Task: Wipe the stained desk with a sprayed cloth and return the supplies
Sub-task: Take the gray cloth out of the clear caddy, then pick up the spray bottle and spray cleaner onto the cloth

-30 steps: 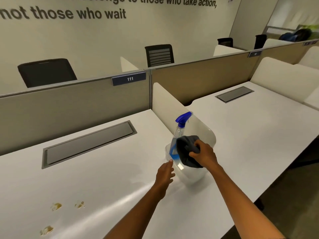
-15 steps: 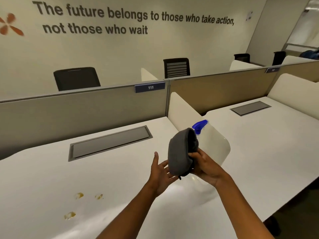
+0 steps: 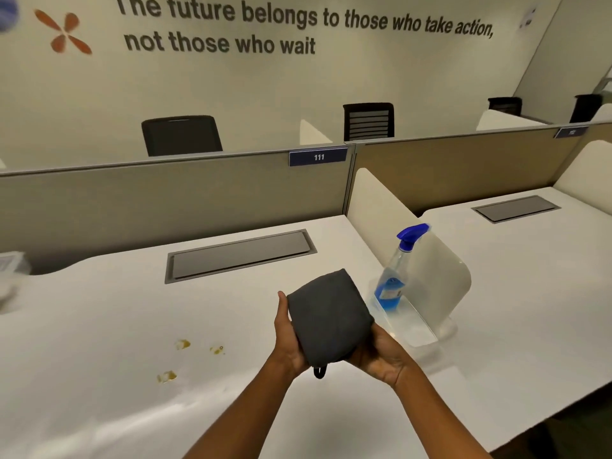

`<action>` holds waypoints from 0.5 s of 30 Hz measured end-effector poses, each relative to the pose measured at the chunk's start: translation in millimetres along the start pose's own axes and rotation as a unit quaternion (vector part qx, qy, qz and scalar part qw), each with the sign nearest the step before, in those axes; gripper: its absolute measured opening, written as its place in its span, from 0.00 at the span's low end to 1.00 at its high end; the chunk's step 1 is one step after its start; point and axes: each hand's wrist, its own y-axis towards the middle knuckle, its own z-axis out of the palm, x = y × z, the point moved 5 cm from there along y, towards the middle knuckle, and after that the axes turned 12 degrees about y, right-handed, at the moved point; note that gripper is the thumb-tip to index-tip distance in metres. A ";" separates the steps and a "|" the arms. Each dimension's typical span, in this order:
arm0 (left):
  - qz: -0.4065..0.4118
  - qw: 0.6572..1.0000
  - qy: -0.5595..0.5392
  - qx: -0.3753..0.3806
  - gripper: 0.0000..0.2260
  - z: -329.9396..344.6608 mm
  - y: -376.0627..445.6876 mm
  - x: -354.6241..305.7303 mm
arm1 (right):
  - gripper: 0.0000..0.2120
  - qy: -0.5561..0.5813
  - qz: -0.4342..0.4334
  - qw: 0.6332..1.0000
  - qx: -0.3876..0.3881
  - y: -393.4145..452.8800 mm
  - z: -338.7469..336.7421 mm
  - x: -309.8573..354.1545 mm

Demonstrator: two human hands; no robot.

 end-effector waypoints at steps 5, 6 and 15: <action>0.005 1.000 -0.012 -0.023 0.41 -16.9 8.1 5.0 | 0.13 -0.117 -0.021 0.991 -0.068 16.5 -12.1 6.2; 0.006 0.999 -0.020 -0.025 0.41 -18.1 9.6 4.1 | 0.11 -0.149 -0.036 0.984 -0.093 17.9 -14.0 10.7; 0.009 0.998 -0.038 -0.040 0.39 -18.6 17.3 8.3 | 0.08 -0.296 -0.124 0.927 -0.191 28.8 -37.3 62.4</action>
